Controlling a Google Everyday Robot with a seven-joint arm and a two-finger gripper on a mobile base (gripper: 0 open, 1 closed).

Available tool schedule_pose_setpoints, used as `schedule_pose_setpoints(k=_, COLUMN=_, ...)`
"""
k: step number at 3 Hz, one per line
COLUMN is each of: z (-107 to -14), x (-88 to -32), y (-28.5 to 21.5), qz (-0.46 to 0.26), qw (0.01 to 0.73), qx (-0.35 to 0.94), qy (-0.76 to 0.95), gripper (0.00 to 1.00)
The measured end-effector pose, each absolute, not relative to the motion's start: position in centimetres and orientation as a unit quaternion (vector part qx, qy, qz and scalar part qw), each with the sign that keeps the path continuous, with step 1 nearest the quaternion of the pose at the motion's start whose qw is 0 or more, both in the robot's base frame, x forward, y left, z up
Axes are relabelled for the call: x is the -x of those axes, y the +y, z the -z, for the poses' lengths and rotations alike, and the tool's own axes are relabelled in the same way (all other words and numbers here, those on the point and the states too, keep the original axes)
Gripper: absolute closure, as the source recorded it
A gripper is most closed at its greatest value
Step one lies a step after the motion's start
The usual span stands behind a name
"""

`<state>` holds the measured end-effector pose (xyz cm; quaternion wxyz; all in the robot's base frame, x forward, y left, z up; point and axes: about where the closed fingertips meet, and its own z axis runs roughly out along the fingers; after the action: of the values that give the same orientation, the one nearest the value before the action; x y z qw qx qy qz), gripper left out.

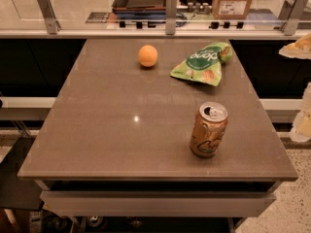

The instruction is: Move orange near orange can

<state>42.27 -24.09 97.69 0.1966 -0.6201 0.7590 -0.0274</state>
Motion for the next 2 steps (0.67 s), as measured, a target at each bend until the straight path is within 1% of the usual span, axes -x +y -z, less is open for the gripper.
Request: schedule_pose_setpoints(k=2, z=-97.92, x=-43.13, y=-23.84, qz=0.025, qw=0.202, qx=0.61, qy=0.766, gripper=0.0)
